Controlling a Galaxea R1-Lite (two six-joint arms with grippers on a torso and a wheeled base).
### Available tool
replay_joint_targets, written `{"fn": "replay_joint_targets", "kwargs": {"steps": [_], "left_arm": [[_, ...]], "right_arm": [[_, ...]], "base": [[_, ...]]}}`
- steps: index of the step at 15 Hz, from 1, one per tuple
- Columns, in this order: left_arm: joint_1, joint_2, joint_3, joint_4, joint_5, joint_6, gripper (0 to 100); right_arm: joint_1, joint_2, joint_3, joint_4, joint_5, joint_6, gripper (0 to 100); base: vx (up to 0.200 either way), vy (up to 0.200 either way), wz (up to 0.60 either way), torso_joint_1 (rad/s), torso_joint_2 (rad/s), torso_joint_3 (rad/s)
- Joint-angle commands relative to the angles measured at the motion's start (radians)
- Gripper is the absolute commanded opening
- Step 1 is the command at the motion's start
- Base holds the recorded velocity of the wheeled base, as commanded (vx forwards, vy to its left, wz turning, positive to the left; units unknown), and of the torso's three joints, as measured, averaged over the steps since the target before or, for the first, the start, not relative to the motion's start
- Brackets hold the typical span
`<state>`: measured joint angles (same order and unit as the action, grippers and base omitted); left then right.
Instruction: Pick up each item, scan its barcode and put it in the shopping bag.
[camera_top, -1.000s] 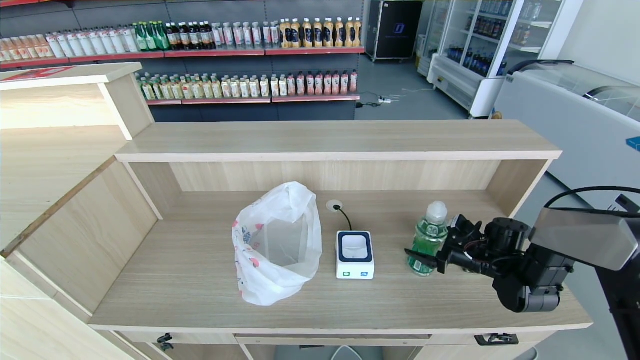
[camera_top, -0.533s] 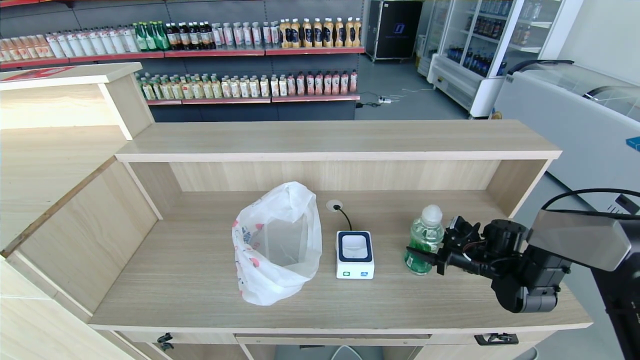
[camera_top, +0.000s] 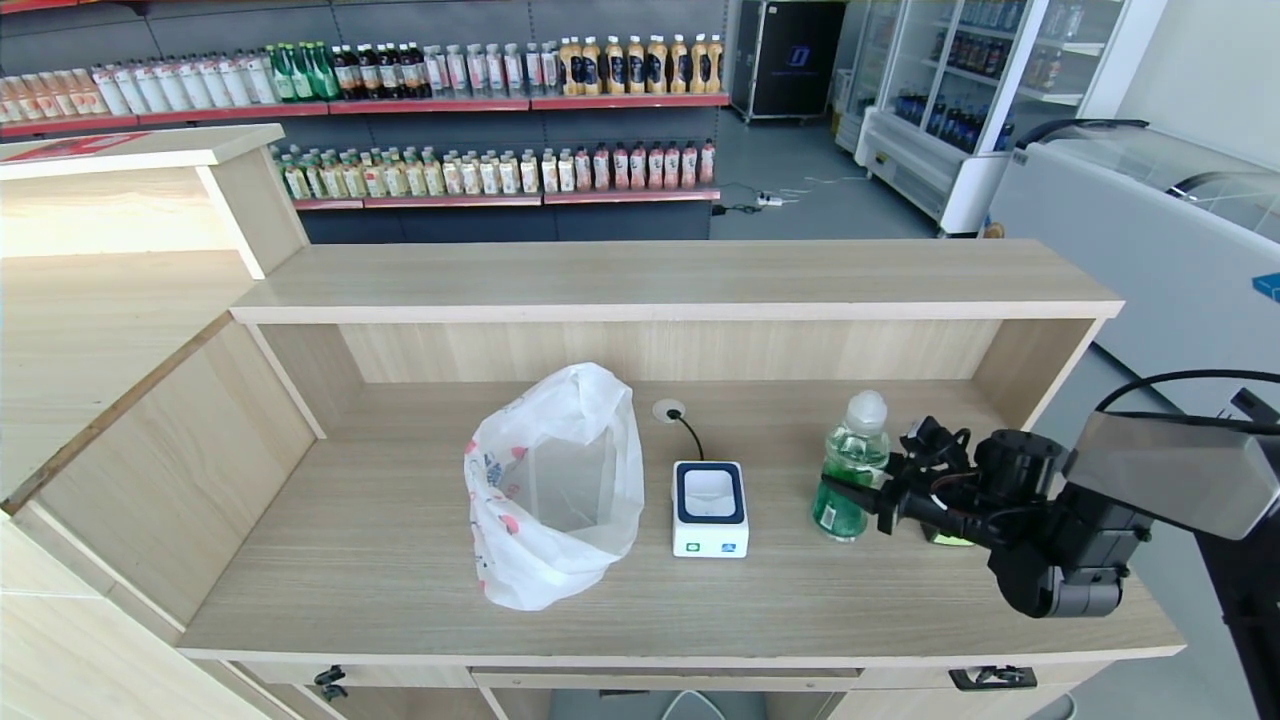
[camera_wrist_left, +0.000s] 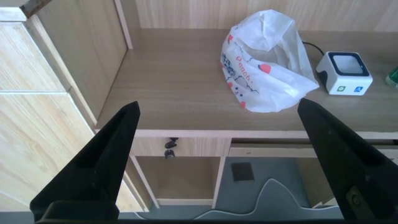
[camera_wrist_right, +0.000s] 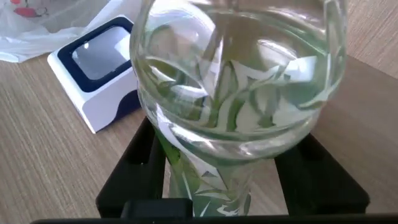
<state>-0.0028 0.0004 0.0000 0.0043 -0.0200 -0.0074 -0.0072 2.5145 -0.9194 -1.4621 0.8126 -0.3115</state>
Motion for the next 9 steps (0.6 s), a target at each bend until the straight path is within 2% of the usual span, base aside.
{"fn": "replay_joint_targets", "kwargs": {"steps": [1, 5, 9], "left_arm": [[0.0, 0.001, 0.0, 0.0, 0.0, 0.0, 100], [0.0, 0.001, 0.0, 0.0, 0.0, 0.0, 100], [0.0, 0.001, 0.0, 0.0, 0.0, 0.0, 100]], "right_arm": [[0.006, -0.066, 0.001, 0.005, -0.01, 0.054, 0], [0.026, -0.217, 0.014, 0.06, -0.082, 0.238, 0], [0.03, -0.336, 0.028, 0.154, -0.081, 0.247, 0]], "base": [[0.0, 0.0, 0.0, 0.0, 0.0, 0.0], [0.0, 0.0, 0.0, 0.0, 0.0, 0.0], [0.0, 0.0, 0.0, 0.0, 0.0, 0.0]]}}
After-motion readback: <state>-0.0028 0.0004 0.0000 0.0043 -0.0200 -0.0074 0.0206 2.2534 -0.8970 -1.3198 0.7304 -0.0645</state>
